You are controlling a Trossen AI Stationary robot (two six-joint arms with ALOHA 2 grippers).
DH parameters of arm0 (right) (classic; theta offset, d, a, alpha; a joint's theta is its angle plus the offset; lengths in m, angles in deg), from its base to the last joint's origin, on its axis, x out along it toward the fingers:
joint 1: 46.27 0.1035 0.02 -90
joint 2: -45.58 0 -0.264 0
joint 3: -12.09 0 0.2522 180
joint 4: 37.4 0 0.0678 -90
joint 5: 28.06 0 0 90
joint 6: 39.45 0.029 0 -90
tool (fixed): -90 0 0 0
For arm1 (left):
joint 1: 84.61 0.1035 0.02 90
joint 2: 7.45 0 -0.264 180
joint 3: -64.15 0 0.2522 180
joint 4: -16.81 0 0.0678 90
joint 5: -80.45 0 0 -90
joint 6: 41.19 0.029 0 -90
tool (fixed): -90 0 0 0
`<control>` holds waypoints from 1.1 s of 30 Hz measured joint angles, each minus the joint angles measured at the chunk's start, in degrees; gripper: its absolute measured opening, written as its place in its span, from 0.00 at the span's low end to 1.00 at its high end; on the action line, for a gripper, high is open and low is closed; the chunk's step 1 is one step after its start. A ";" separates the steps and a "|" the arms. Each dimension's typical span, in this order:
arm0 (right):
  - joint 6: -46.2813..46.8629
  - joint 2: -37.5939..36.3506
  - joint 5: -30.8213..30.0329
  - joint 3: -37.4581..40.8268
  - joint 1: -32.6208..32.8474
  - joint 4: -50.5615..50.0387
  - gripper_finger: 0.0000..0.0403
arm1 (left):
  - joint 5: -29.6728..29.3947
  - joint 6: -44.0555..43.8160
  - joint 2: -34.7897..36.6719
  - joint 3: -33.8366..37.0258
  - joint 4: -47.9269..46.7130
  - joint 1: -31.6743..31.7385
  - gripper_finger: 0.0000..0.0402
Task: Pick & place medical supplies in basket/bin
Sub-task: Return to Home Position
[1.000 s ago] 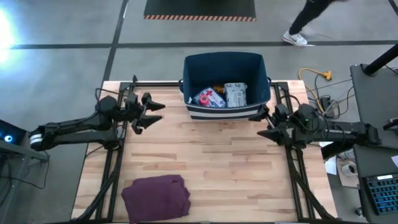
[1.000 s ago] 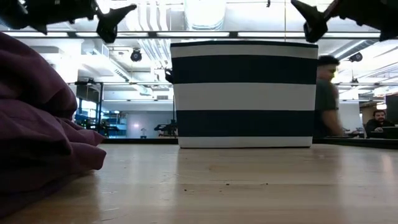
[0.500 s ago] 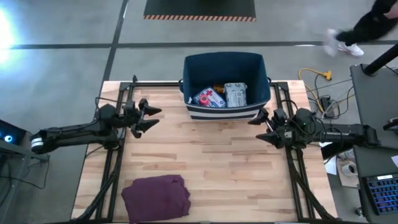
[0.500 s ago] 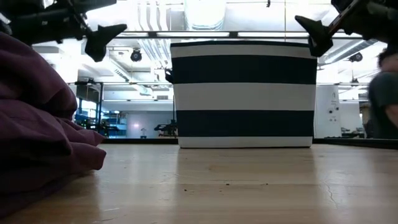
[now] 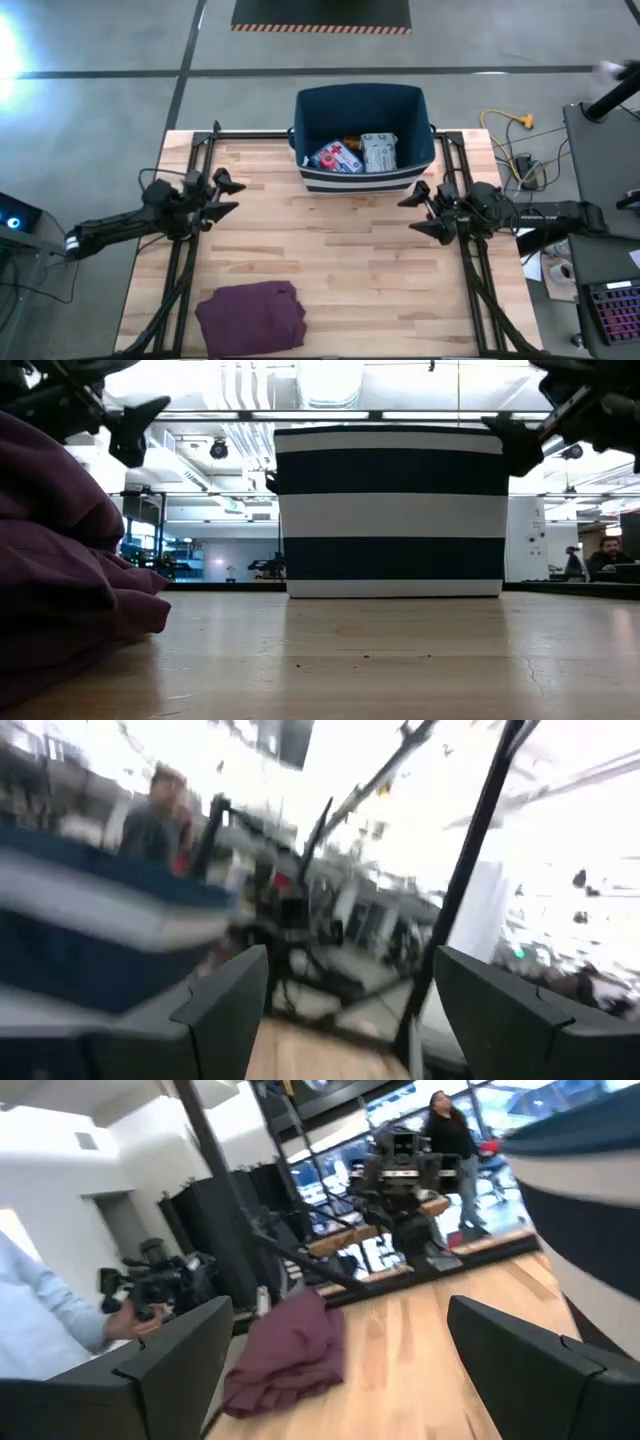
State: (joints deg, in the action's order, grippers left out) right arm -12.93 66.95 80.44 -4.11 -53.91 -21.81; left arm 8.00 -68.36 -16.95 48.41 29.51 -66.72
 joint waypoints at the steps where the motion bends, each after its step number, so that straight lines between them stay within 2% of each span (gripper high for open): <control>1: -0.06 -0.36 -1.55 0.90 0.79 0.10 0.89 | 0.70 -0.64 0.91 0.40 -2.03 0.00 0.67; 5: -2.01 -1.61 -6.43 1.96 4.96 -0.42 0.89 | 2.52 -1.06 4.12 0.88 -5.71 0.00 0.67; 8: -4.42 -2.57 -6.56 1.92 7.40 -1.04 0.89 | 2.52 -1.06 6.33 0.96 -6.27 0.02 0.67; 14: -7.50 -7.08 -6.75 1.92 8.53 -6.99 0.89 | 3.14 -1.45 9.31 1.38 -14.70 0.02 0.67; 24: -6.76 -15.58 -8.19 1.92 8.50 -23.21 0.89 | 3.46 -3.86 6.69 1.38 -19.47 0.02 0.67; 33: -6.85 -15.89 -8.15 1.92 8.53 -23.20 0.89 | 3.26 -3.85 1.66 1.37 -20.40 -0.45 0.67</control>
State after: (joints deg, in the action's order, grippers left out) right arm -19.77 51.06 72.29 -2.19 -45.39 -45.01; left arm 11.26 -72.20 -15.29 49.78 9.11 -67.18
